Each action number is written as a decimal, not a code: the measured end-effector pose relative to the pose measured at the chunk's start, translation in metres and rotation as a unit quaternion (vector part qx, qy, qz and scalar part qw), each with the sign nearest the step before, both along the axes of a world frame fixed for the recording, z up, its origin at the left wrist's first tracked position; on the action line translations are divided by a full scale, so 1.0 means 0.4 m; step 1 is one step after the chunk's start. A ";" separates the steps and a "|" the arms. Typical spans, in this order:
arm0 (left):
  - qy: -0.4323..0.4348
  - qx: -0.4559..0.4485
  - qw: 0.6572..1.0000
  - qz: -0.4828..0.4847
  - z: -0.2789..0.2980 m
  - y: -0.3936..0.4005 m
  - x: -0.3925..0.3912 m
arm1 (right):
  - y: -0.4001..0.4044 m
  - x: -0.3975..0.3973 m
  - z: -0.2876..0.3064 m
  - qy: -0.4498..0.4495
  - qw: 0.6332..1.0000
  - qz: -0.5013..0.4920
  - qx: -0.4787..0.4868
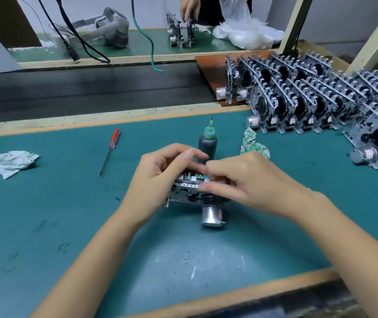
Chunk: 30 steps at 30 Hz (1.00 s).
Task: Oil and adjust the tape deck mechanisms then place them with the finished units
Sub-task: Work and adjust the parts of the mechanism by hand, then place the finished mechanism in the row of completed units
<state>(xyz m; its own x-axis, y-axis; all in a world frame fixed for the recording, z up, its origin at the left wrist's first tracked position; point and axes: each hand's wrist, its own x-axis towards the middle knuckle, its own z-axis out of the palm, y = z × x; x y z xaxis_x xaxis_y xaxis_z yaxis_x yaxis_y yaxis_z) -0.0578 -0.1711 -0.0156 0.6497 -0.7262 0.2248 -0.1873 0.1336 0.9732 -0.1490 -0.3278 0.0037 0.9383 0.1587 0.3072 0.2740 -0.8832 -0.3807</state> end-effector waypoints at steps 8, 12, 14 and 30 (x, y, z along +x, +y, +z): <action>-0.254 0.030 0.966 -0.040 0.084 -0.248 -0.075 | -0.184 -0.168 0.083 -0.049 0.989 -0.137 0.023; -0.462 0.064 0.884 -0.006 0.073 -0.394 -0.102 | -0.290 -0.230 0.070 -0.040 0.970 -0.238 0.006; -0.547 0.065 0.834 -0.020 0.059 -0.456 -0.117 | -0.340 -0.248 0.049 -0.040 0.956 -0.290 0.017; -0.522 0.184 0.817 -0.158 -0.020 -0.738 -0.102 | -0.545 -0.185 -0.027 -0.051 0.838 -0.540 -0.058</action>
<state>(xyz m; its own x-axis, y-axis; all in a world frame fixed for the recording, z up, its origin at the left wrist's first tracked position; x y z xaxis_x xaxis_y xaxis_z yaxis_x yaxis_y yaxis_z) -0.0988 -0.4662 -0.0235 0.0091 -0.9641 0.2653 -0.9545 0.0707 0.2897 -0.2231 -0.5460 -0.0069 0.5232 -0.7323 0.4359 -0.6833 -0.6662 -0.2989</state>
